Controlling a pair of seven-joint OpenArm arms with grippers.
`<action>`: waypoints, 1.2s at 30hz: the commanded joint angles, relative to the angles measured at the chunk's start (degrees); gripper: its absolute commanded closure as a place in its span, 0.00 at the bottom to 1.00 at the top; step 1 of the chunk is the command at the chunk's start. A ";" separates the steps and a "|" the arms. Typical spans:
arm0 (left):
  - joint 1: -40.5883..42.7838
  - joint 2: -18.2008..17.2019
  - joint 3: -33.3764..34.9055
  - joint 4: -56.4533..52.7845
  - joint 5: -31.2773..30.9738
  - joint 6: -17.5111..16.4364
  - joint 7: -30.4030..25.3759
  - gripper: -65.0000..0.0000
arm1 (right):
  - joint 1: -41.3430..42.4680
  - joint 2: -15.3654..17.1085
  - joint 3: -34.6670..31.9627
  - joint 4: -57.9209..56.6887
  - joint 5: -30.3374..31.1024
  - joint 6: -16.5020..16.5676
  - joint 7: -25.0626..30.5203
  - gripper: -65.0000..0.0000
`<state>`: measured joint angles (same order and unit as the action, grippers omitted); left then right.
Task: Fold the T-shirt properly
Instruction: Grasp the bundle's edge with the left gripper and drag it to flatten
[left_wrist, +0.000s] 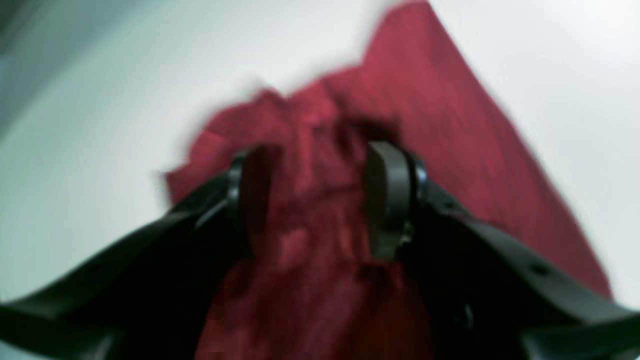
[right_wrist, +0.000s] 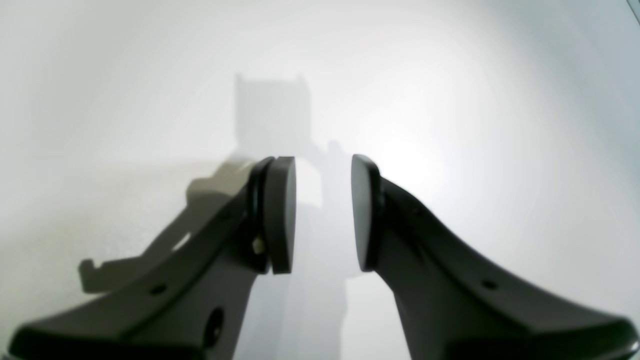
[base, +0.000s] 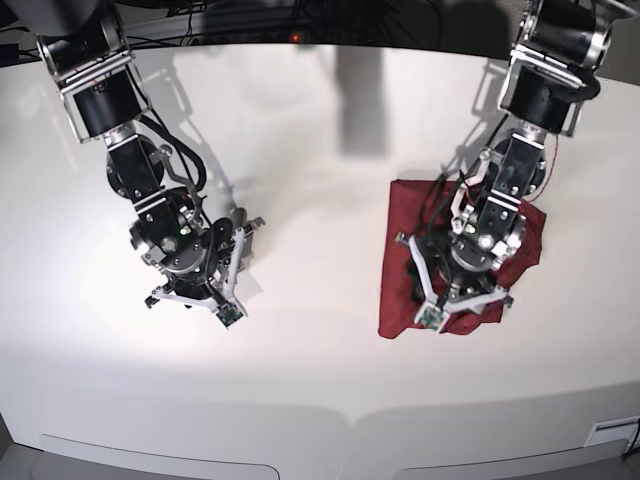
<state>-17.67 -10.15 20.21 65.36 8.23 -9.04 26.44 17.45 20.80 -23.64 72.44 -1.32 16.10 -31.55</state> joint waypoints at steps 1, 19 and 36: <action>-1.68 -0.33 -0.26 -0.63 2.21 0.09 -0.26 0.54 | 1.40 0.46 0.48 1.01 0.00 -0.50 1.03 0.71; -2.27 -0.35 -0.26 7.48 4.66 0.42 1.84 0.54 | 1.38 -1.16 0.48 1.01 0.00 -0.50 1.09 0.71; -5.99 -0.35 -0.26 -1.05 2.01 5.97 -1.25 0.58 | 0.44 -1.14 0.48 1.01 0.00 -0.50 -0.44 0.71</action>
<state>-22.09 -10.31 20.21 63.42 10.04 -3.57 26.50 16.34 19.33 -23.64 72.44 -1.34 16.08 -33.08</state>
